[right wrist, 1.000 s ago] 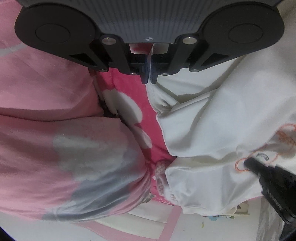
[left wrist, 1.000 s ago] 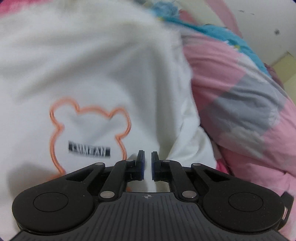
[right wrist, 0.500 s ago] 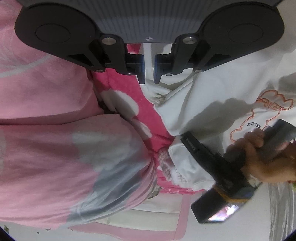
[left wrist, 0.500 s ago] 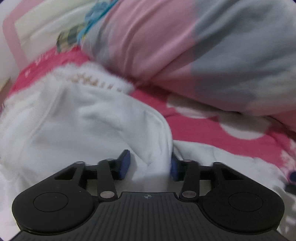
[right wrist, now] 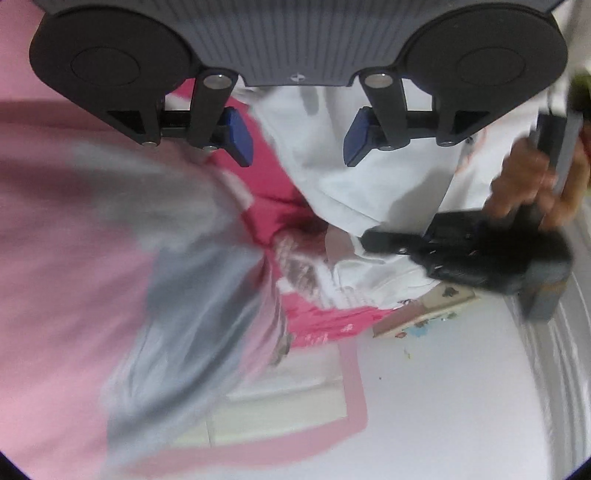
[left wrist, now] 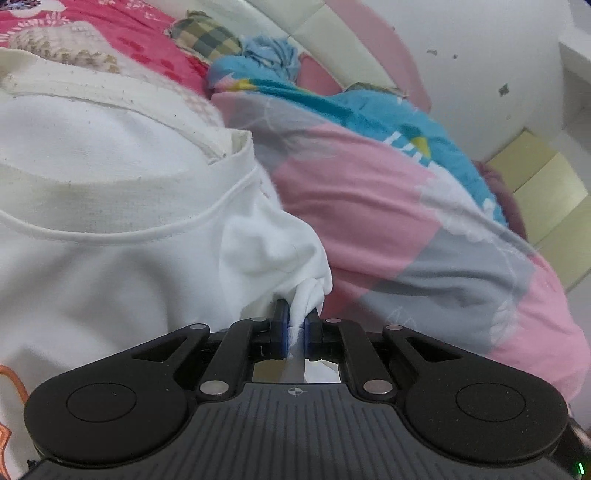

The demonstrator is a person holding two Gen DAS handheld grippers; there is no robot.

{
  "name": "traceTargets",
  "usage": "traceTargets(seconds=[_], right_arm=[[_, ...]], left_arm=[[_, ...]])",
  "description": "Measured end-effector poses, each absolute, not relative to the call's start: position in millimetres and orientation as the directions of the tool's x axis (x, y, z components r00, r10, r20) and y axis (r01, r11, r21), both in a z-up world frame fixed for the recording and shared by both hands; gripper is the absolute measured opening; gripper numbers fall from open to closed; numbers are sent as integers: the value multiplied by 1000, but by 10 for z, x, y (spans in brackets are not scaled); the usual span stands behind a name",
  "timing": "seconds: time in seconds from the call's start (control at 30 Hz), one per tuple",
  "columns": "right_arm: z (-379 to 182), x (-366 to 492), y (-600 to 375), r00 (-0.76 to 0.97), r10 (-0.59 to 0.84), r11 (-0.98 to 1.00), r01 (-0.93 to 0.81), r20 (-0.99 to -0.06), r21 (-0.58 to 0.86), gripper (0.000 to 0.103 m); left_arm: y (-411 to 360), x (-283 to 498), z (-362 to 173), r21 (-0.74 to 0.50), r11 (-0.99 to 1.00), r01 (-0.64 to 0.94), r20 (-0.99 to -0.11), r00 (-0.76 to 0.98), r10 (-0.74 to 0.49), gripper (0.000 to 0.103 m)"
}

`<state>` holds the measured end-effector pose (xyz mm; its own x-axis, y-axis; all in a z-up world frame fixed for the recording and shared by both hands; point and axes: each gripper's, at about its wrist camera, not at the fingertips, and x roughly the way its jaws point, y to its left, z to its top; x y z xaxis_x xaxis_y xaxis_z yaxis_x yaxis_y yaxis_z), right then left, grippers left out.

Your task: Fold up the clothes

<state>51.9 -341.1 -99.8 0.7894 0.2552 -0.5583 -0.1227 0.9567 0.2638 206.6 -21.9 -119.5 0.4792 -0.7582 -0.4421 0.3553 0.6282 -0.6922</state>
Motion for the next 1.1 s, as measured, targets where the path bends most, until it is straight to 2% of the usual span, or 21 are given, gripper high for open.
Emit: traceTargets(seconds=[0.1,0.23,0.27,0.3,0.33,0.37,0.57,0.77,0.87,0.9,0.97,1.1], right_arm=[[-1148,762,-3477,748,330,924,-130,-576,360,58],[-1295,881,-3496,711,356,909,-113,-607,401,57],[-1325,900,-3500,700,365,905,-114,-614,409,43],[-1355,918,-3504,689,375,901,-115,-621,417,15],[-1385,937,-3508,677,384,897,-115,-627,426,8],[-1386,925,-3497,682,376,903,-118,-627,414,7],[-1238,632,-3248,832,66,995,-14,-551,97,7],[-1574,753,-3020,817,-144,988,83,-559,-134,9],[-1748,834,-2995,803,-241,962,123,-544,-244,15],[-1792,860,-3002,796,-270,953,139,-542,-270,25],[-1825,889,-3049,783,-293,948,161,-549,-276,37],[-1744,759,-3023,765,-285,952,155,-577,-265,40]], left_arm=[[-192,2034,-1176,-689,617,380,-426,475,-770,6],[-212,2000,-1163,-690,602,401,-409,470,-782,6],[-228,2014,-1168,-691,596,410,-402,468,-787,6],[-244,2028,-1173,-691,590,418,-395,465,-792,6],[-261,2041,-1178,-691,583,426,-388,462,-797,6],[-300,2068,-1176,-698,575,427,-377,464,-802,6],[-632,2265,-1155,-732,532,425,-310,487,-816,6],[-1087,2344,-1362,-586,685,433,-421,559,-714,6],[-1179,2371,-1514,-519,741,425,-472,580,-663,7],[-1205,2384,-1566,-498,757,422,-488,586,-647,8],[-1252,2394,-1667,-461,785,413,-517,594,-616,10],[-1261,2425,-1739,-465,797,385,-535,595,-600,11]])
